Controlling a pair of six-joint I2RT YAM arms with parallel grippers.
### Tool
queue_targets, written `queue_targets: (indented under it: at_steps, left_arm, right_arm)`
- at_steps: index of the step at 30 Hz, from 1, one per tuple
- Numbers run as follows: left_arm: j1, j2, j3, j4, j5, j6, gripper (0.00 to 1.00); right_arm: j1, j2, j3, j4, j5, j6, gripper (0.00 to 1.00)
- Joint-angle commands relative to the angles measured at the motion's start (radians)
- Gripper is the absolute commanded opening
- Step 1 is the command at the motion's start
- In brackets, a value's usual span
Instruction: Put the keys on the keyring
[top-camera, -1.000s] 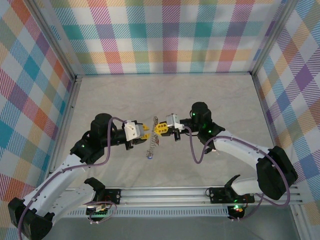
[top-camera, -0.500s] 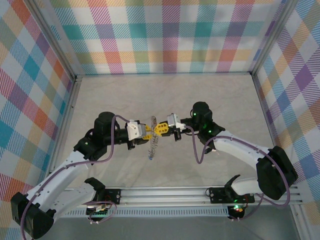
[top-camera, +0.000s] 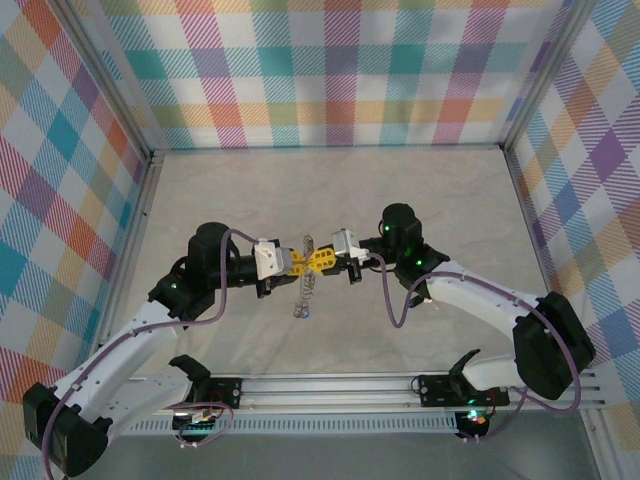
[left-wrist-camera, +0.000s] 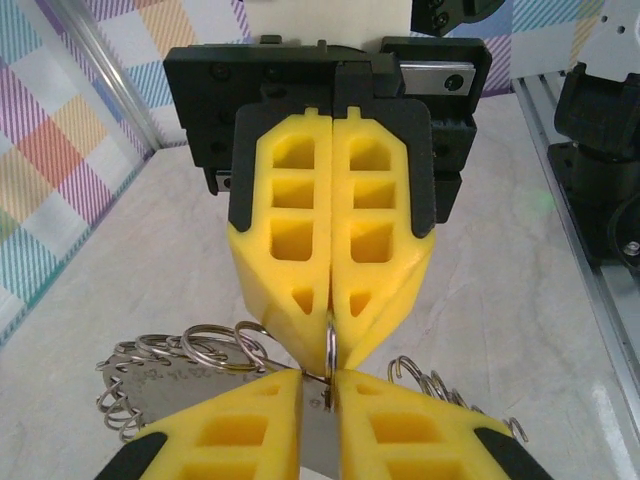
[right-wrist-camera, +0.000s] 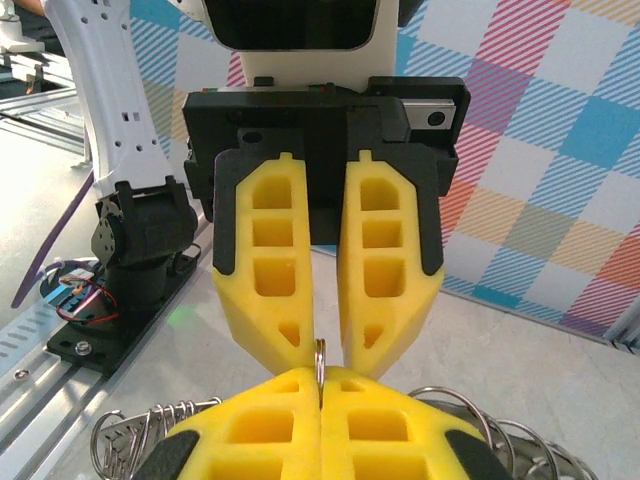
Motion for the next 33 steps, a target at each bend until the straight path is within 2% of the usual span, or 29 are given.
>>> queue_targets:
  at_steps: [1,3,6,9,12,14,16,19,22,33]
  left_arm:
    - [-0.002,0.010,0.029,0.044,0.033,-0.015,0.16]
    - [-0.002,0.008,0.029,0.045,0.029,-0.016,0.14]
    - [-0.003,0.007,0.030,0.035,0.018,-0.008,0.00]
    - [-0.003,0.004,0.040,0.001,-0.025,0.010,0.00]
    - [-0.004,-0.014,0.044,-0.026,-0.085,0.028,0.00]
    - [-0.004,-0.022,0.061,-0.070,-0.119,0.054,0.00]
    - [-0.004,-0.020,0.083,-0.124,-0.141,0.085,0.00]
    - [-0.004,-0.018,0.102,-0.181,-0.156,0.107,0.00]
    - [-0.004,-0.018,0.105,-0.184,-0.153,0.117,0.00]
    - [-0.005,0.010,0.119,-0.195,-0.133,0.138,0.00]
  right_arm:
    - [0.012,0.005,0.037,0.029,-0.021,-0.013,0.00]
    - [0.016,0.003,0.039,0.027,-0.014,-0.014,0.00]
    - [0.022,-0.001,0.036,0.023,0.015,-0.024,0.00]
    - [0.029,-0.008,0.041,-0.028,0.068,-0.064,0.00]
    - [0.030,-0.026,0.060,-0.166,0.096,-0.153,0.00]
    - [0.030,-0.041,0.059,-0.226,0.125,-0.198,0.03]
    - [0.029,-0.052,0.064,-0.287,0.144,-0.233,0.12]
    - [0.030,-0.058,0.090,-0.392,0.163,-0.286,0.15]
    - [0.030,-0.064,0.089,-0.408,0.188,-0.296,0.21]
    - [0.041,-0.051,0.090,-0.356,0.208,-0.256,0.30]
